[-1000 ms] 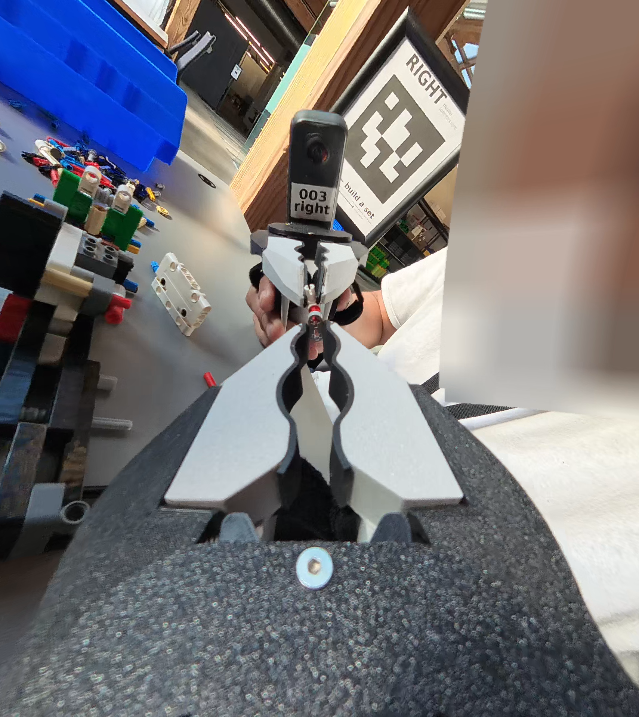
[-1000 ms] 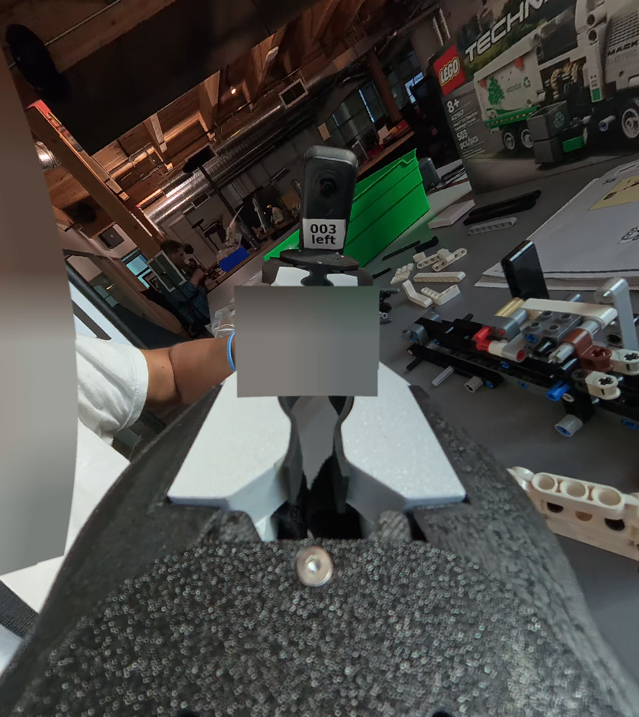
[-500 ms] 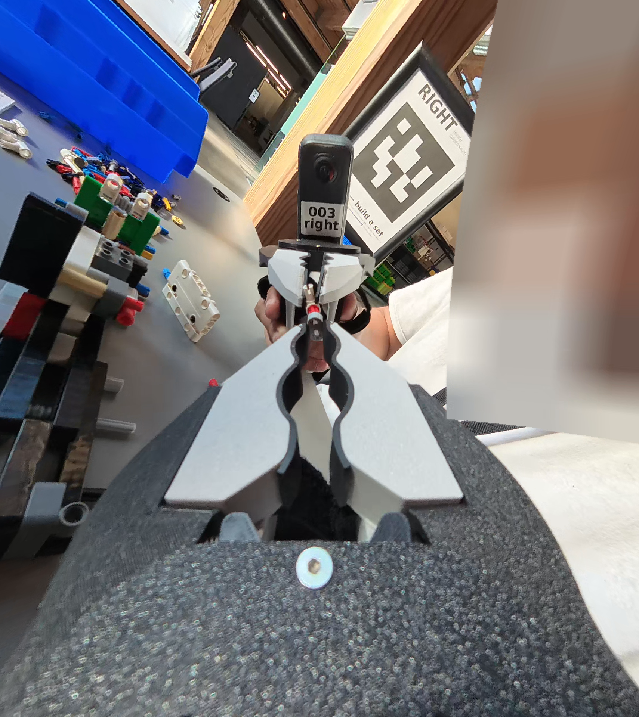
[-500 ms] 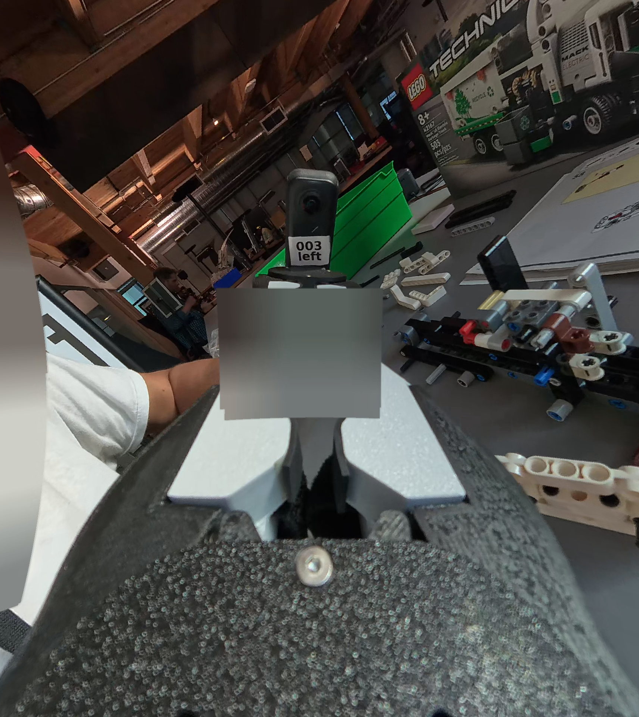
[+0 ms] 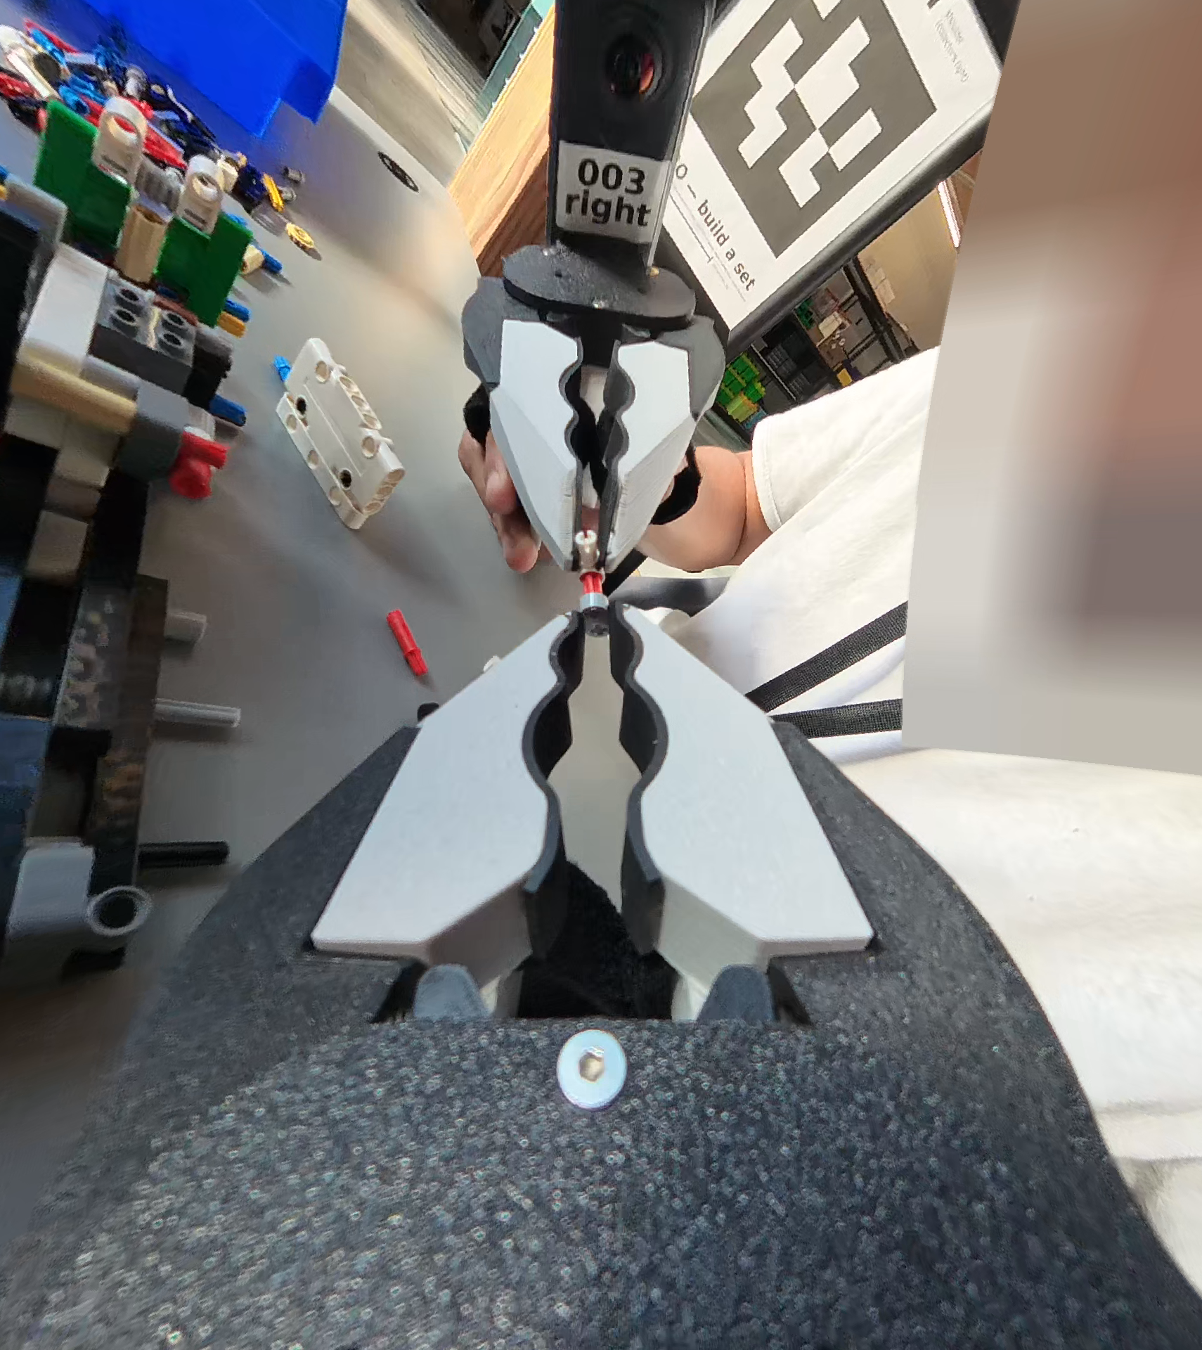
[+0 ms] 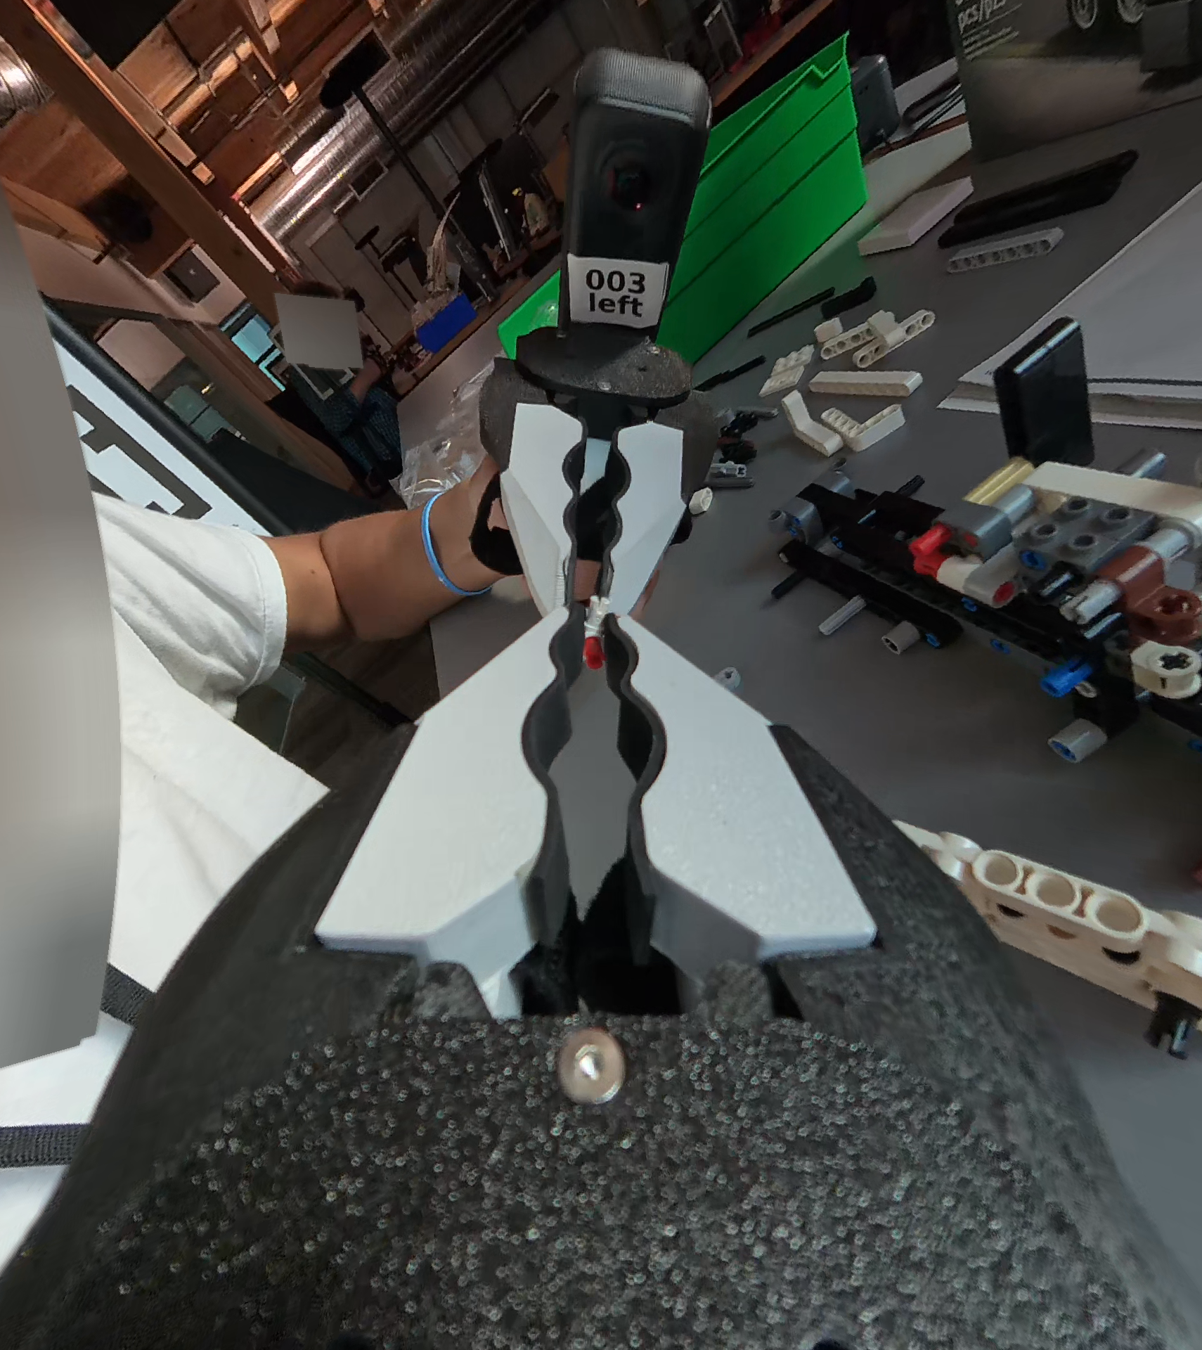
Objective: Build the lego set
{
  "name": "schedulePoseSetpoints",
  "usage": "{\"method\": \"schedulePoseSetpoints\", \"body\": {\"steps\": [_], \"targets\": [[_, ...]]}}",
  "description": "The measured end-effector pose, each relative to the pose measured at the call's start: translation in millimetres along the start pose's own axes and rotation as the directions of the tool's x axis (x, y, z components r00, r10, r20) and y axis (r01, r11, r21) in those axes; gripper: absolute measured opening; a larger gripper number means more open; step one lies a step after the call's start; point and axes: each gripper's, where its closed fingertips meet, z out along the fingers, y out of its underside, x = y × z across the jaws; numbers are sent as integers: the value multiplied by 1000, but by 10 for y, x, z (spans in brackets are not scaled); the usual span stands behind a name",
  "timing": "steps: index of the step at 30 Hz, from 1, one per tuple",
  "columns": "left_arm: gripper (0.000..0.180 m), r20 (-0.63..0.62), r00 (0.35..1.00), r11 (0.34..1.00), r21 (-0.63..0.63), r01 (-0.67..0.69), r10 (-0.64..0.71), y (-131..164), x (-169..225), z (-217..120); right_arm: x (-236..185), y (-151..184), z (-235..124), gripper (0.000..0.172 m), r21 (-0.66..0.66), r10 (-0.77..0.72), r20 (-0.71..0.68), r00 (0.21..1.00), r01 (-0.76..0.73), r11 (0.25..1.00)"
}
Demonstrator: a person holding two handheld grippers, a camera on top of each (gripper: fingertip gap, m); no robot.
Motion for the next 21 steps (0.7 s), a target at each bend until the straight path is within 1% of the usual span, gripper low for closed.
{"method": "schedulePoseSetpoints", "body": {"steps": [2,5,21], "targets": [[3,8,1000,999,-31,12,-12,47,-17,16,-5,51,8,4,-36,-34,-2,999,34,999],[4,6,1000,999,-41,16,-16,64,-16,21,-3,58,15,4,-38,-52,-8,999,52,998],[3,9,1000,998,-55,-11,11,81,4,42,-11,83,24,4,-62,41,39,998,-38,997]]}}
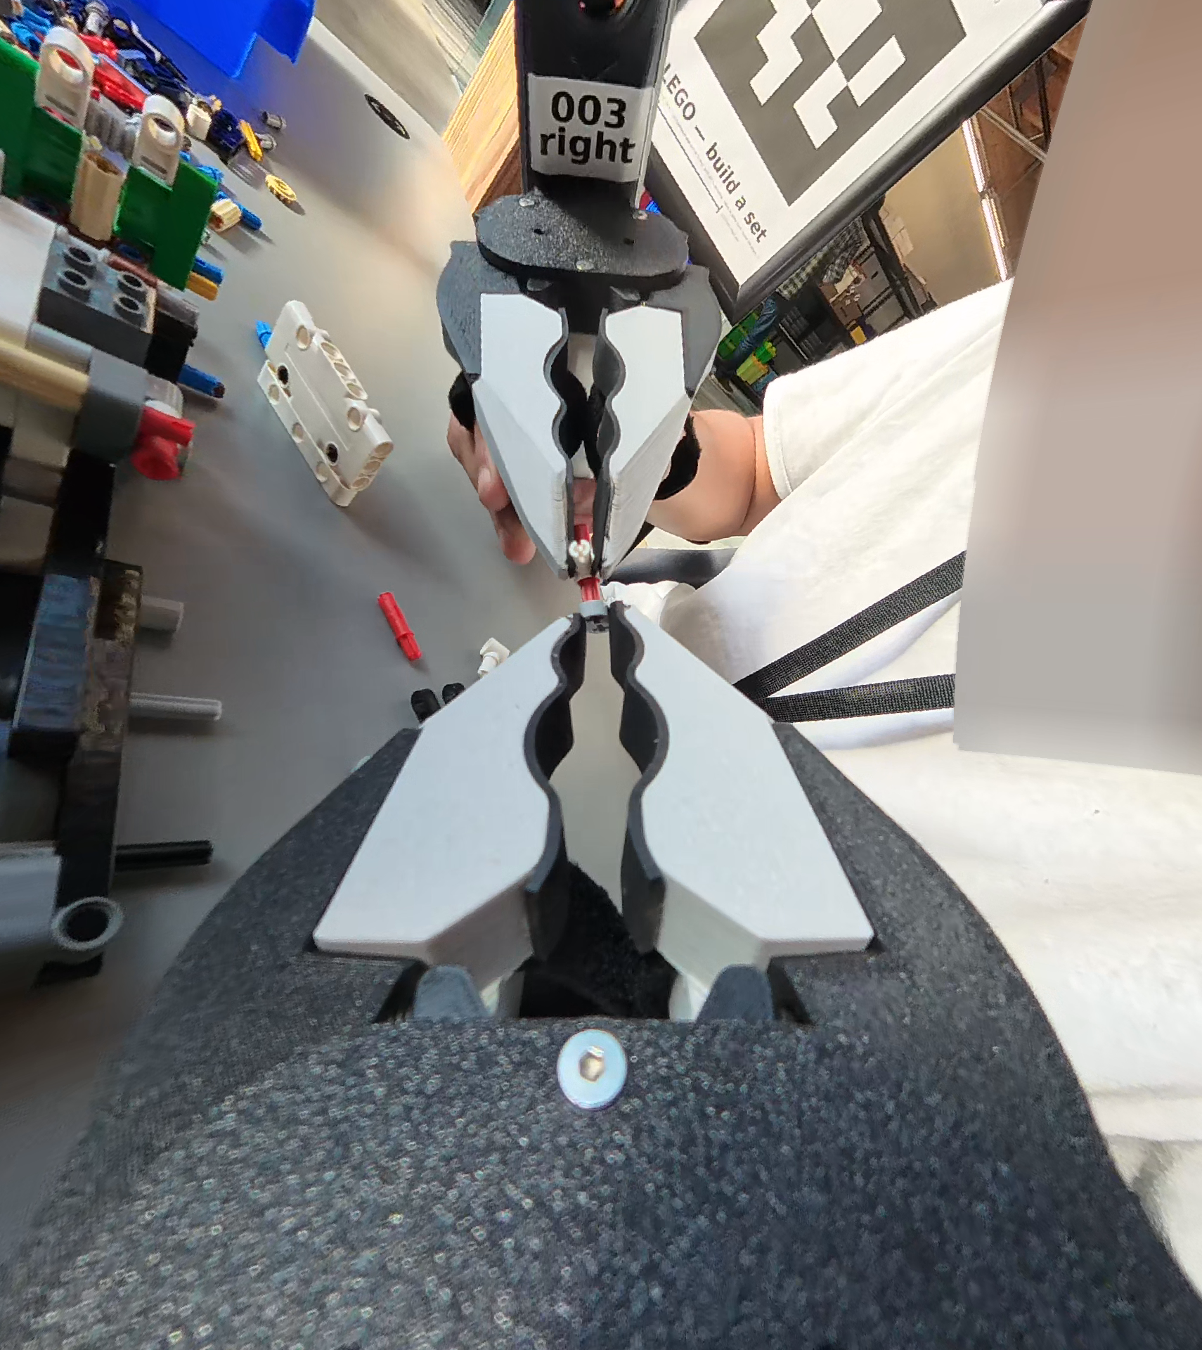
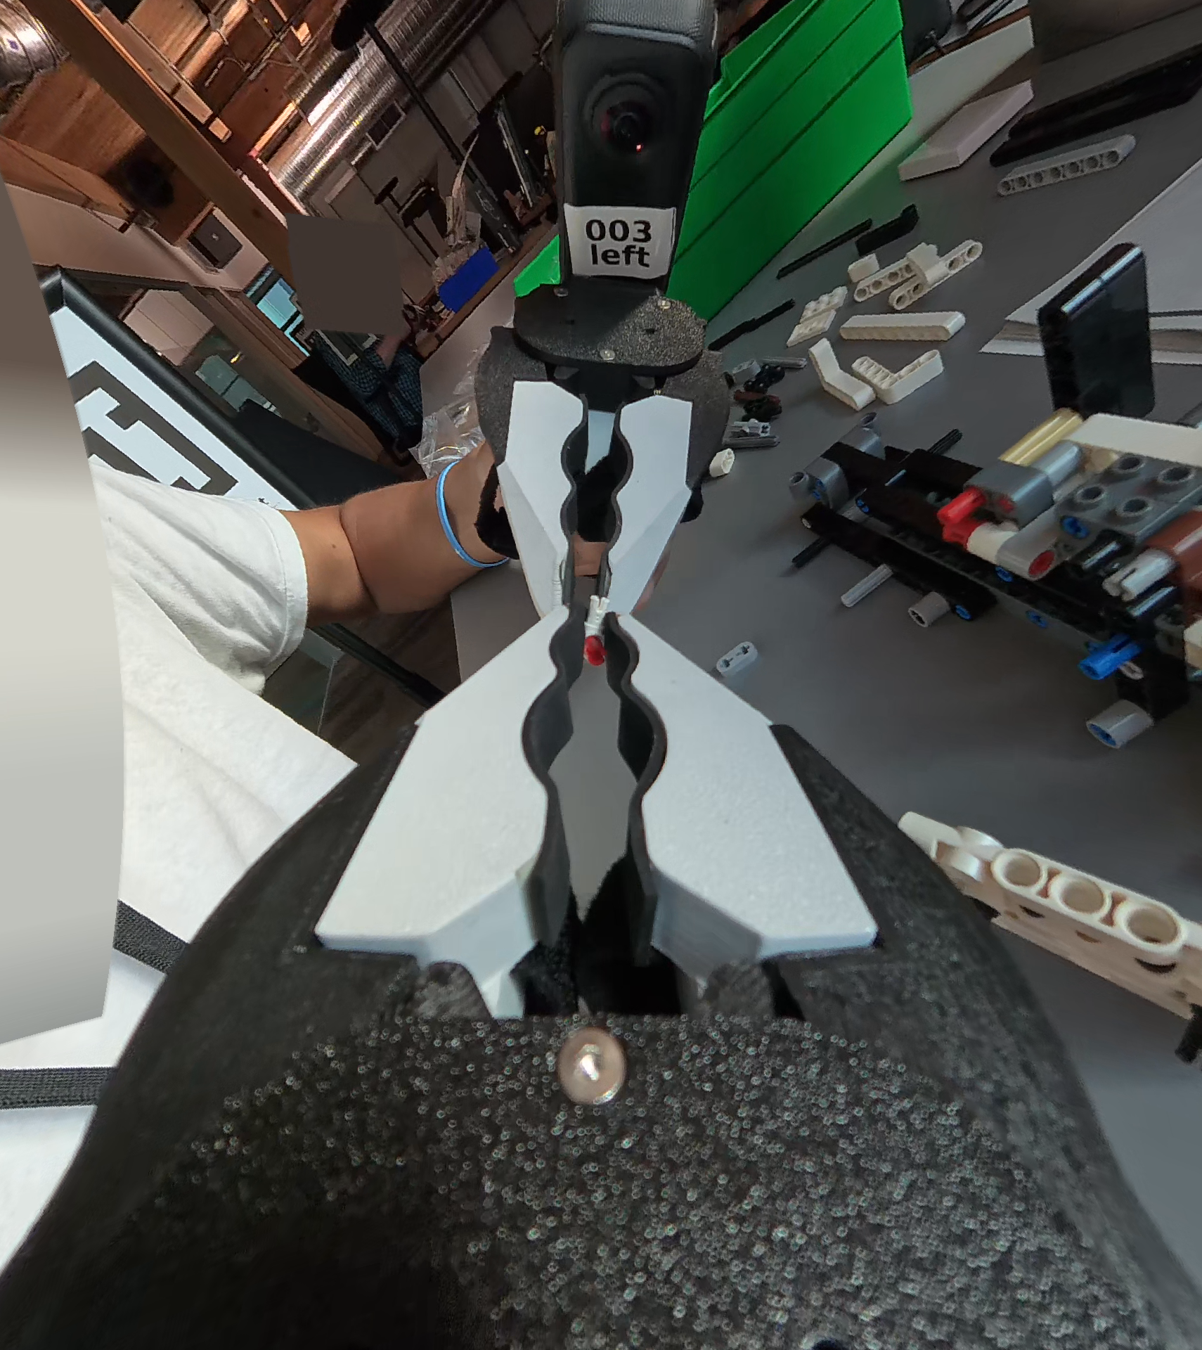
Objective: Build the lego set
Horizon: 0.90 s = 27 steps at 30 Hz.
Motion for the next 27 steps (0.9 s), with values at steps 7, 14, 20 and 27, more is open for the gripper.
{"method": "schedulePoseSetpoints", "body": {"steps": [7,14,20,27], "targets": [[3,-17,1000,1000,-6,-25,25,10,44,10,-51,-4,10,4,7,11,30,999,-11,1000],[3,-16,999,999,-5,-31,31,6,49,14,-47,1,7,4,5,10,28,1000,-10,1000],[3,-22,999,1000,13,-27,27,-20,52,8,-41,40,-26,5,-50,75,82,994,-71,996],[3,-17,999,1000,-7,-28,28,8,49,29,-36,64,-26,3,-67,70,77,995,-65,996]]}}
